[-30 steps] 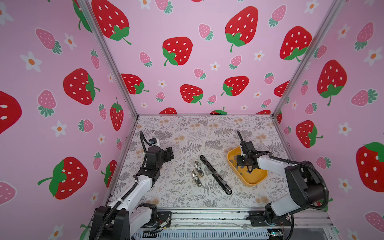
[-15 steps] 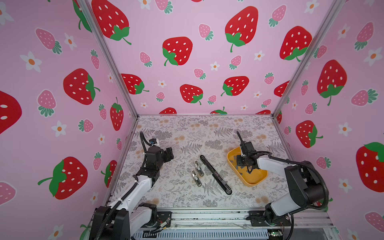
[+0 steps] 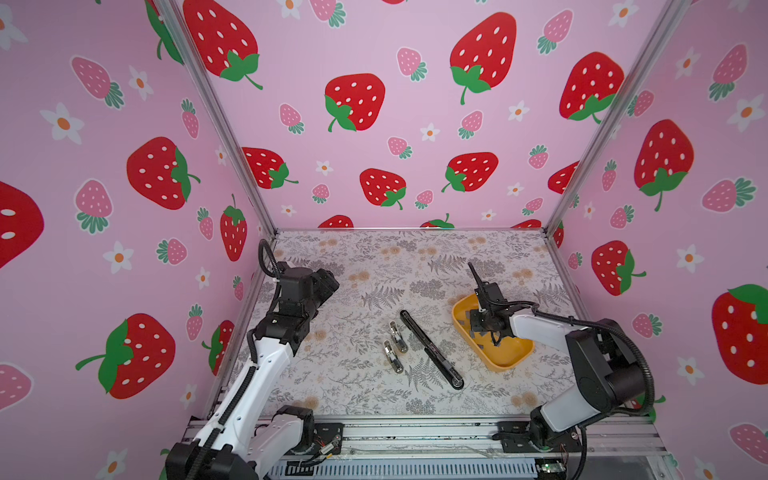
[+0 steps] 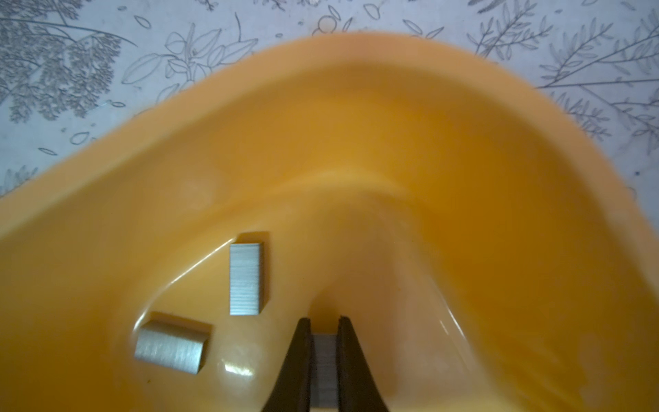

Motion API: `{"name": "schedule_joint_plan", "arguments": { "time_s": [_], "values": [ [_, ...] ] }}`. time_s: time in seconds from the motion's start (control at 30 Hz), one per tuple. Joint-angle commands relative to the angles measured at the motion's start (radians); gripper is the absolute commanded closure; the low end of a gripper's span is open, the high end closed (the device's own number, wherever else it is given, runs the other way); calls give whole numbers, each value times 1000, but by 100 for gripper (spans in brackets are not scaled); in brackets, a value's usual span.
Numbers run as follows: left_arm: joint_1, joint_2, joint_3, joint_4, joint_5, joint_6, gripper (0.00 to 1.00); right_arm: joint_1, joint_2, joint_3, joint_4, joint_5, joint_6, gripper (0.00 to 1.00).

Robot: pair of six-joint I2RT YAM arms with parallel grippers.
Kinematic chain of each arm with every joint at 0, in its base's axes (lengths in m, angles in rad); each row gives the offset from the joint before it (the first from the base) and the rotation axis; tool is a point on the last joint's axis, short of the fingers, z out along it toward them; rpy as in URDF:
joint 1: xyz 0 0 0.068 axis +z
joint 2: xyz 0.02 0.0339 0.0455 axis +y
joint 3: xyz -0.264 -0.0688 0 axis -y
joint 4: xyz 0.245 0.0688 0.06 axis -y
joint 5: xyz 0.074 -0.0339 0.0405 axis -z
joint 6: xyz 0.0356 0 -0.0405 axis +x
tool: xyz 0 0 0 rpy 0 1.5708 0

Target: Load the staples into the stapler

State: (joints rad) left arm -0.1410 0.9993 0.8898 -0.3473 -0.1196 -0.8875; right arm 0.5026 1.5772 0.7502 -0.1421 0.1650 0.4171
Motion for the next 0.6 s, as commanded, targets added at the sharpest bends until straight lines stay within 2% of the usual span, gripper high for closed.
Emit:
{"name": "schedule_joint_plan", "arguments": {
  "time_s": [0.0,0.23,0.33,0.43,0.57],
  "values": [
    [3,-28,126,-271,19,-143,10,19,1,11,-9,-16,-21,91],
    [4,-25,322,-526,83,-219,10,22,-115,22,-27,-17,-58,92],
    [3,-40,329,-543,103,-261,10,22,-185,29,-51,-12,-69,92],
    [4,-67,317,-581,3,-293,10,22,-251,22,-43,-37,-81,92],
    [4,-93,296,-517,23,-286,10,23,-286,21,-15,-74,-82,93]
  ]
}}
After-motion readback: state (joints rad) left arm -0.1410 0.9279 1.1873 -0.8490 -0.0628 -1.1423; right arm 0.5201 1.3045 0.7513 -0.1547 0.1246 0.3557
